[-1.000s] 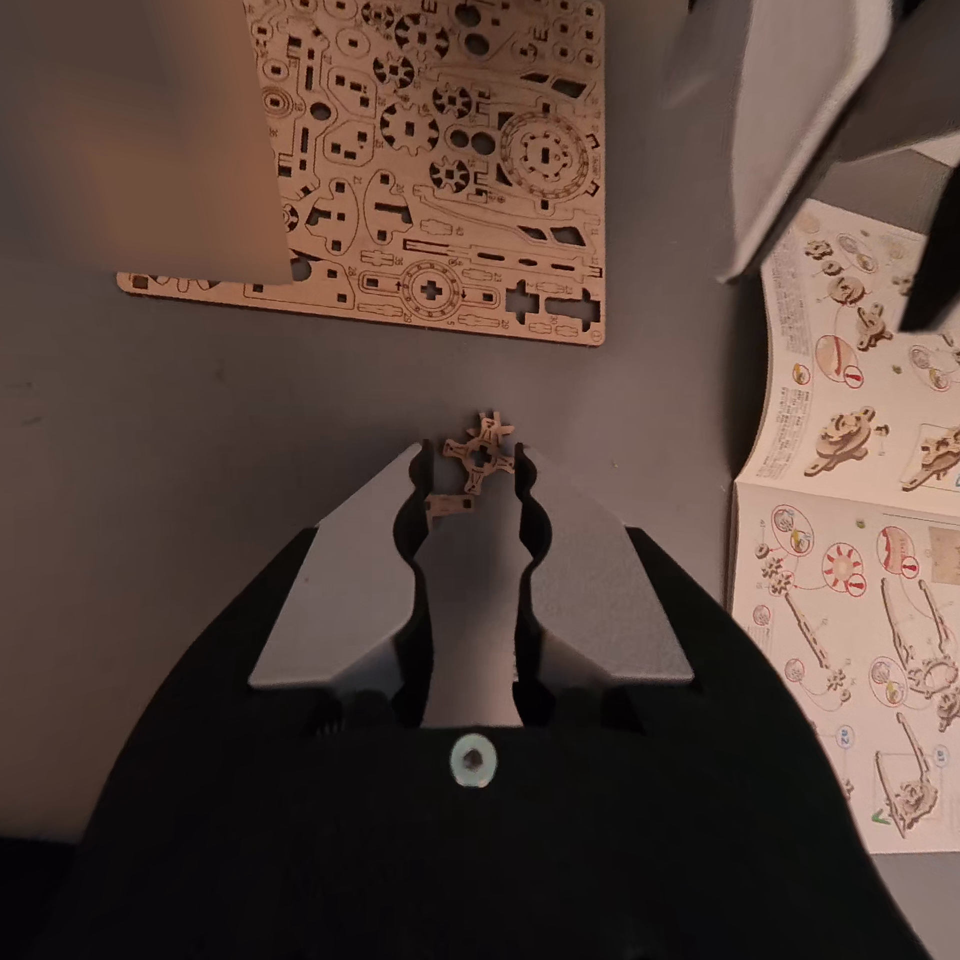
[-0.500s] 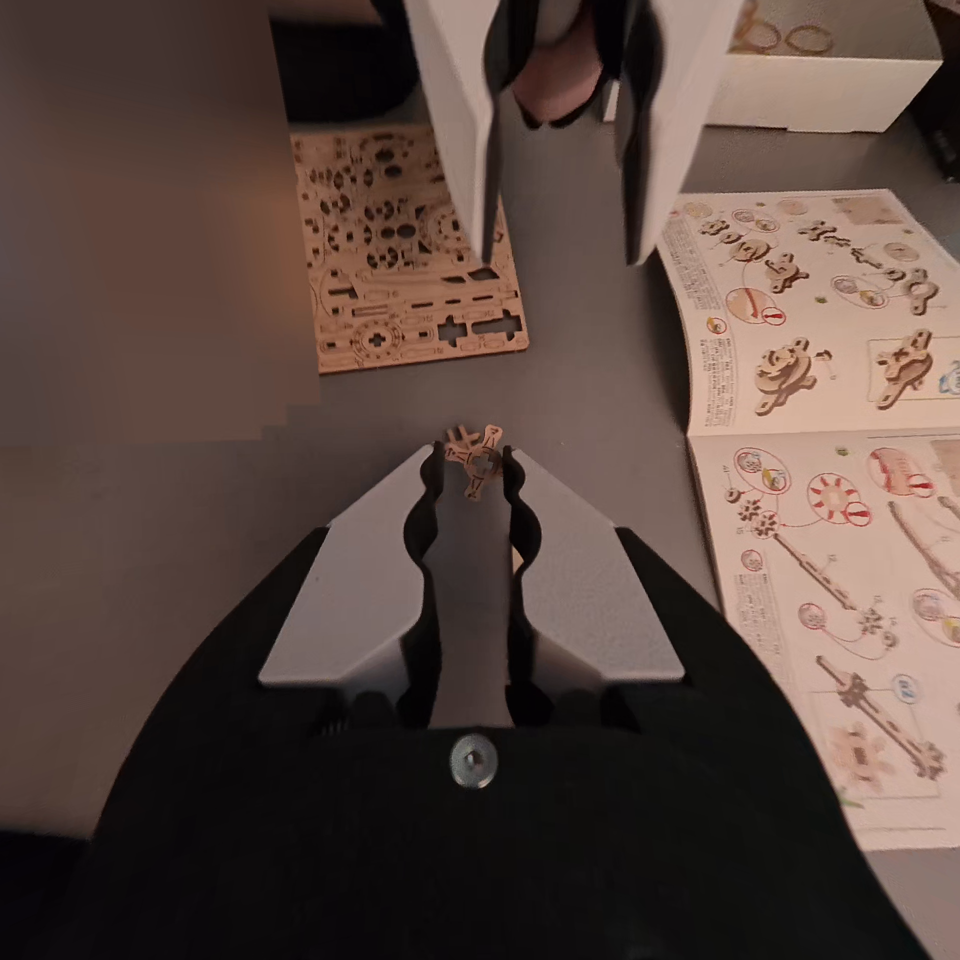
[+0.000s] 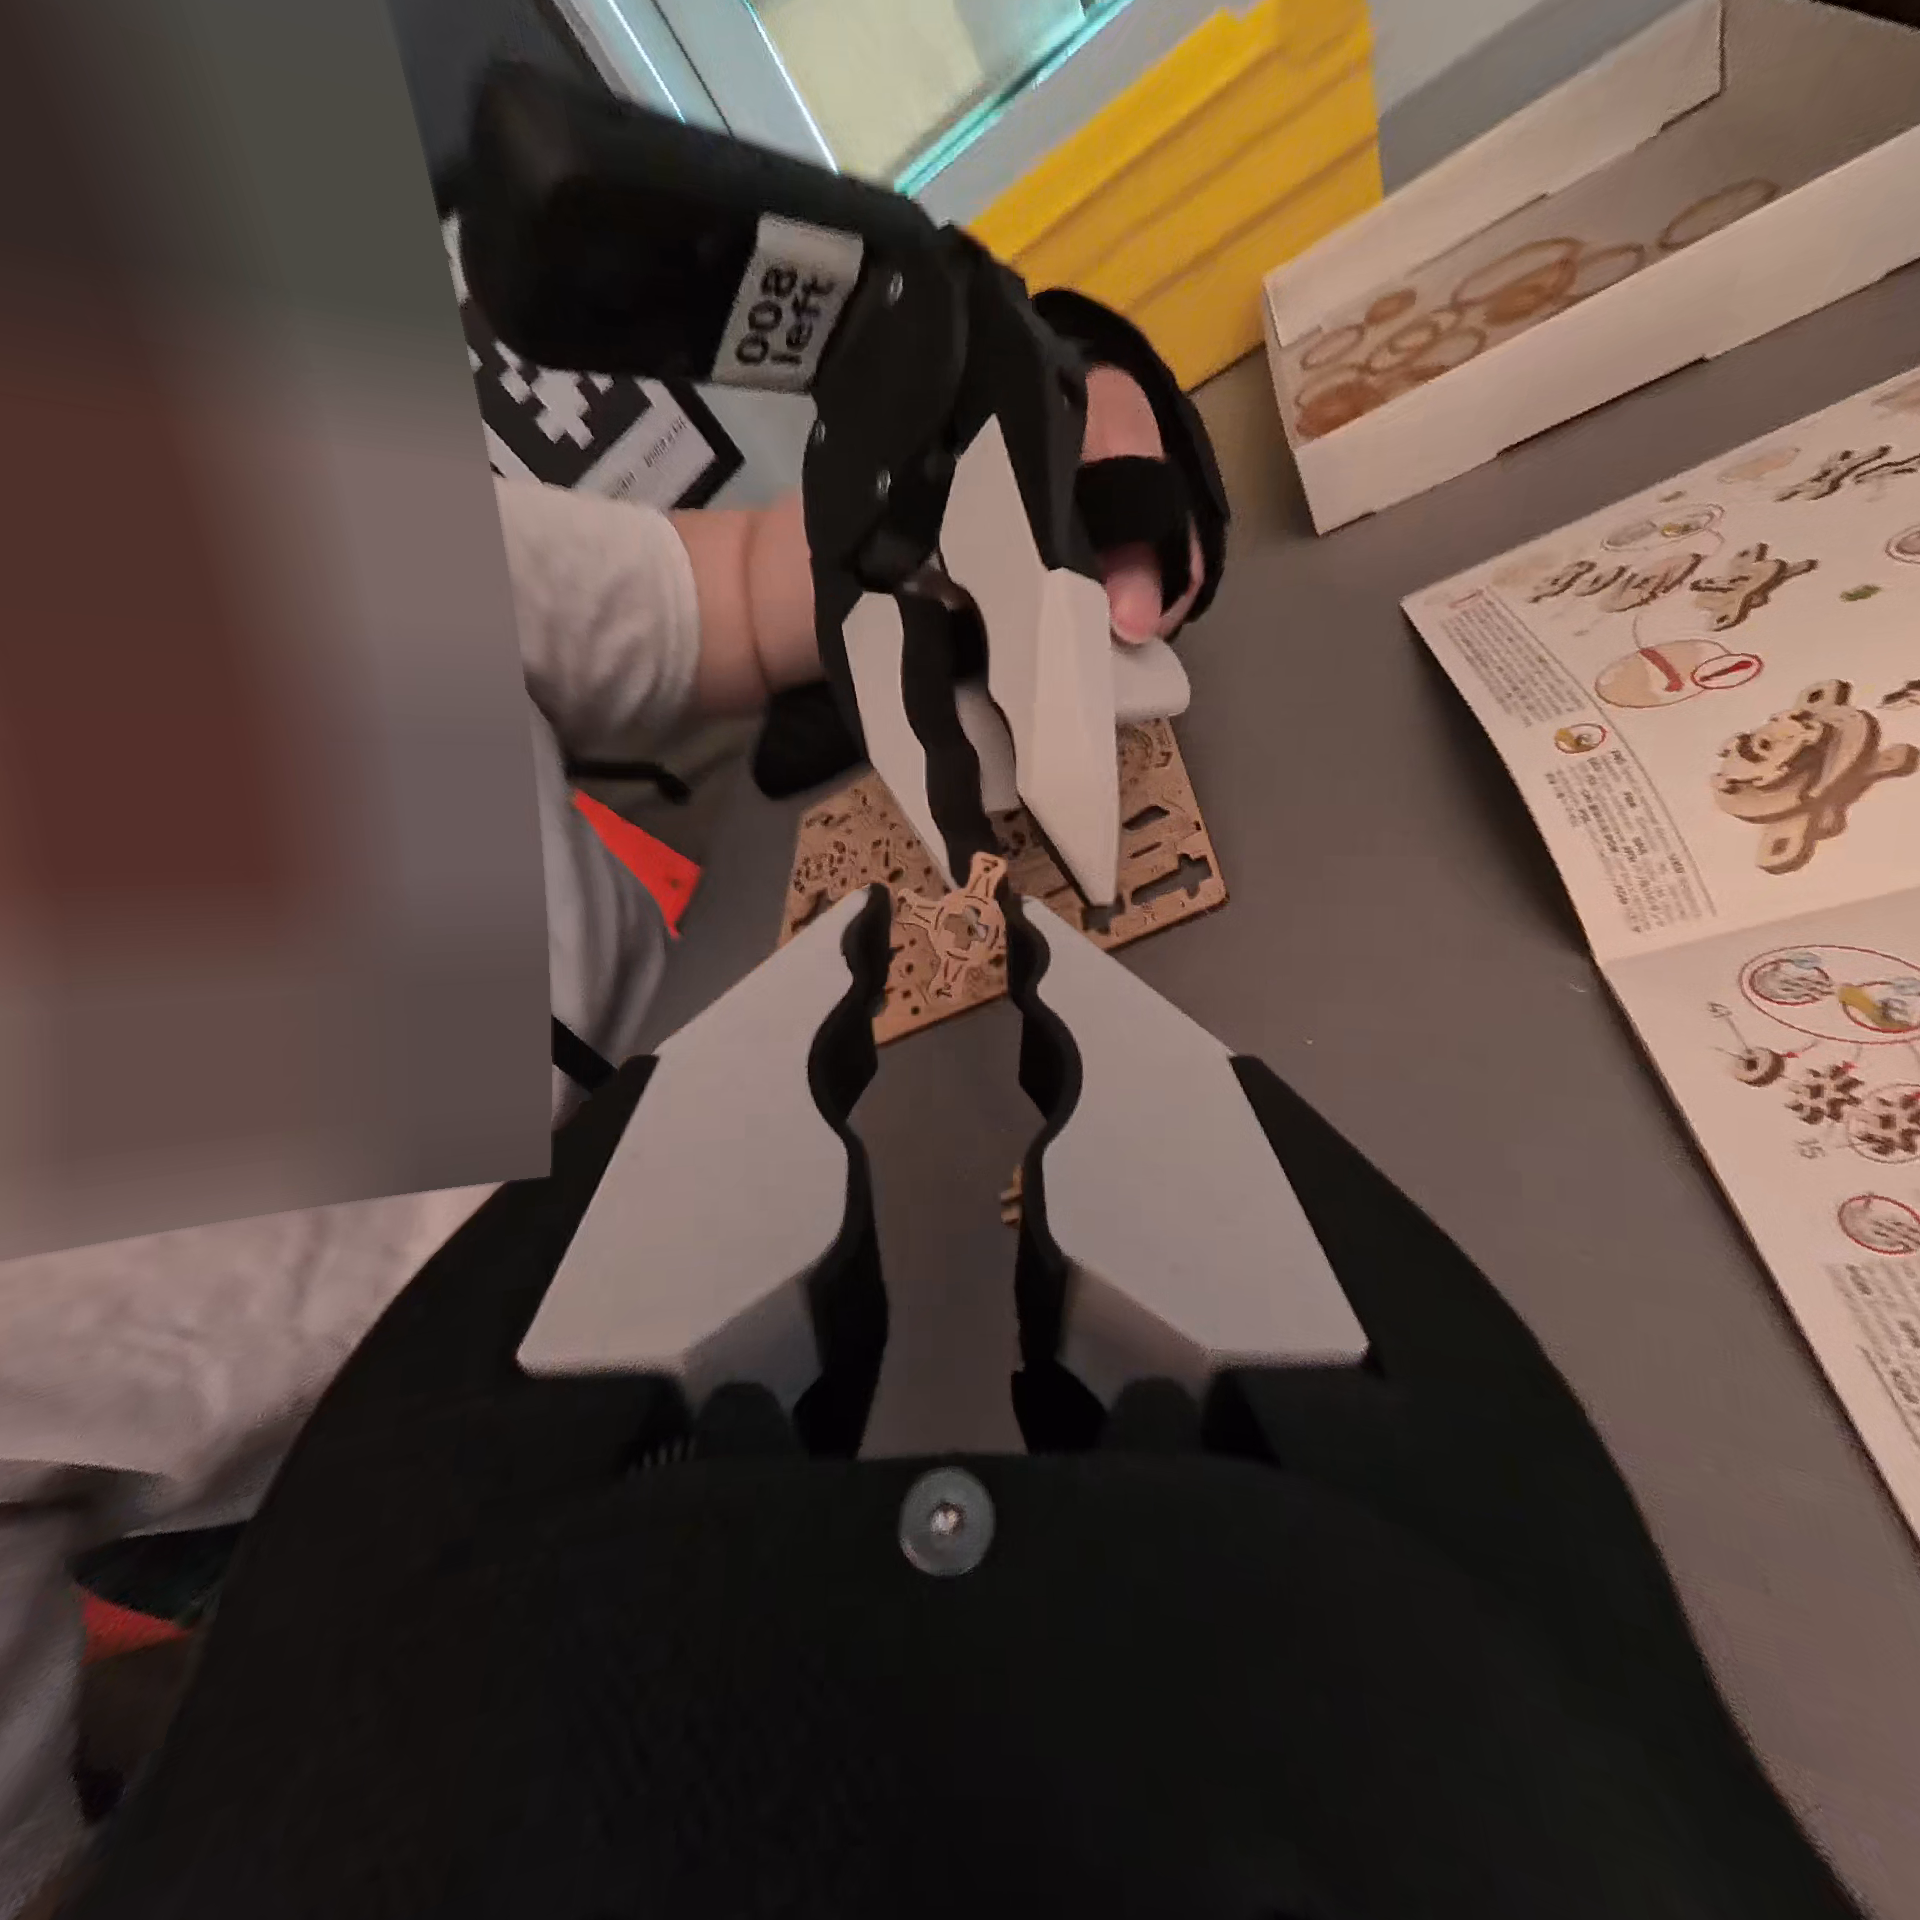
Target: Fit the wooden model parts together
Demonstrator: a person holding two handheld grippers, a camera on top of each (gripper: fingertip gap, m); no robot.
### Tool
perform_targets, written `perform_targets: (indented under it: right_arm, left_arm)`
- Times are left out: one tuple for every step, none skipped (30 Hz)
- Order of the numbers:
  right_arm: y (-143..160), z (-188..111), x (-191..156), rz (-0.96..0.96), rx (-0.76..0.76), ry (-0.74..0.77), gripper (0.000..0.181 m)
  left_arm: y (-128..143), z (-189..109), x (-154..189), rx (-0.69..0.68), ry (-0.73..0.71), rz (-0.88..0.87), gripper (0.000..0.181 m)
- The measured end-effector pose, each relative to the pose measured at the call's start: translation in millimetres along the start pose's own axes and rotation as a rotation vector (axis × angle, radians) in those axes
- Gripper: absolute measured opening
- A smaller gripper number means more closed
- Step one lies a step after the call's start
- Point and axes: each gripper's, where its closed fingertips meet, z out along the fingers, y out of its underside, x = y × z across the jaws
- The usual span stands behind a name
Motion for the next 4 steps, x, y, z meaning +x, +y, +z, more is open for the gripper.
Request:
perform_targets:
  right_arm:
    - [-2.2,-1.5,0.3,0.019,0.013,-0.003,0.02]
    - [-4.4,-2.9,-0.4,0.032,0.027,-0.014,0.02]
    - [-6.8,-4.2,-3.3,0.046,0.044,-0.039,0.02]
    - [-9.0,-5.4,-6.1,0.074,0.059,-0.066,0.02]
  left_arm:
    - [-2.8,-0.9,-1.9,0.013,-0.013,0.001,0.021]
    - [-6.7,-2.5,-4.3,0.032,-0.027,-0.003,0.02]
    - [-11.6,-4.8,-6.4,0.057,-0.036,-0.012,0.02]
    - [-16.6,-7.4,-7.5,0.085,-0.037,-0.029,0.019]
